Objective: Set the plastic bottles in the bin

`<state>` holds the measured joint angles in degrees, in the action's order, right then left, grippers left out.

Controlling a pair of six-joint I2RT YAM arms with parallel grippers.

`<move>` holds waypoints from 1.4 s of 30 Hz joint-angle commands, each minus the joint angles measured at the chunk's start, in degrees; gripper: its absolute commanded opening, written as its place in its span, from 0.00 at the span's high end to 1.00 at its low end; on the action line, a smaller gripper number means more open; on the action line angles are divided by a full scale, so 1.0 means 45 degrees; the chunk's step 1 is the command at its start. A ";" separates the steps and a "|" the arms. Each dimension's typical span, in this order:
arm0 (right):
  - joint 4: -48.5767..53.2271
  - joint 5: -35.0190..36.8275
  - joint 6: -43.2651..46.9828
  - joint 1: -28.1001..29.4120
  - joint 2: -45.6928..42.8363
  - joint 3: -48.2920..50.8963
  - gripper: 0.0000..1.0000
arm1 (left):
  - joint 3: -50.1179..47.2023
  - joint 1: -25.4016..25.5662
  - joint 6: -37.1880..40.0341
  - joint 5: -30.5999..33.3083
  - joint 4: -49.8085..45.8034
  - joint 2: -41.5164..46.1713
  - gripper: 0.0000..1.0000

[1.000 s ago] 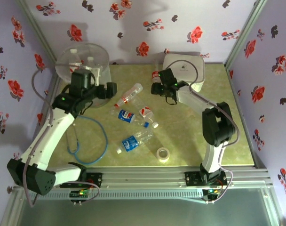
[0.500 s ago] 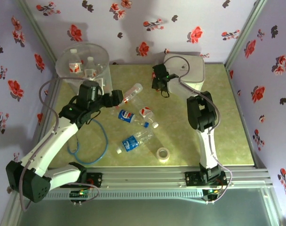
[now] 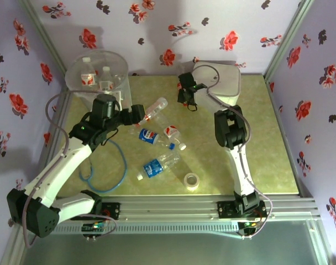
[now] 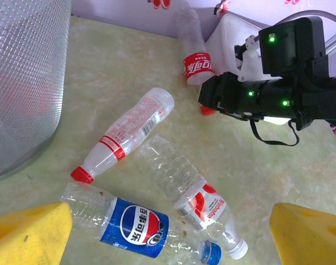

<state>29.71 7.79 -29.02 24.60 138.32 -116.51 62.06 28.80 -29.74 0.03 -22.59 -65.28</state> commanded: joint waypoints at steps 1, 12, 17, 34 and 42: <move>0.0435 -0.0444 -0.0115 -0.0004 0.0574 -0.0486 0.54 | 0.0017 0.0066 -0.0174 0.0304 0.0469 -0.0019 0.07; 0.0006 -0.0355 0.0547 0.0106 -0.0232 0.0362 0.80 | 0.0123 0.0068 -0.0070 0.0579 0.0349 -0.0100 0.07; -0.0058 -0.0476 0.1298 0.0530 -0.2126 0.2357 0.83 | 0.0531 0.0066 -0.0576 -0.0199 0.1101 -0.0362 0.07; -0.7611 -0.4601 0.1098 0.1134 -1.3706 1.6670 0.92 | 0.2011 0.0490 -0.3874 -0.2565 0.6003 -0.3413 0.00; -0.8103 -0.5154 0.1270 0.1626 -1.5930 1.7892 0.91 | 0.3476 0.1159 -0.3606 -0.2375 0.5806 -0.5893 0.00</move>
<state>-2.42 -12.95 -24.01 30.94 69.21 -36.38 75.44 33.95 -44.77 -10.41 0.67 -89.32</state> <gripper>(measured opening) 0.330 0.997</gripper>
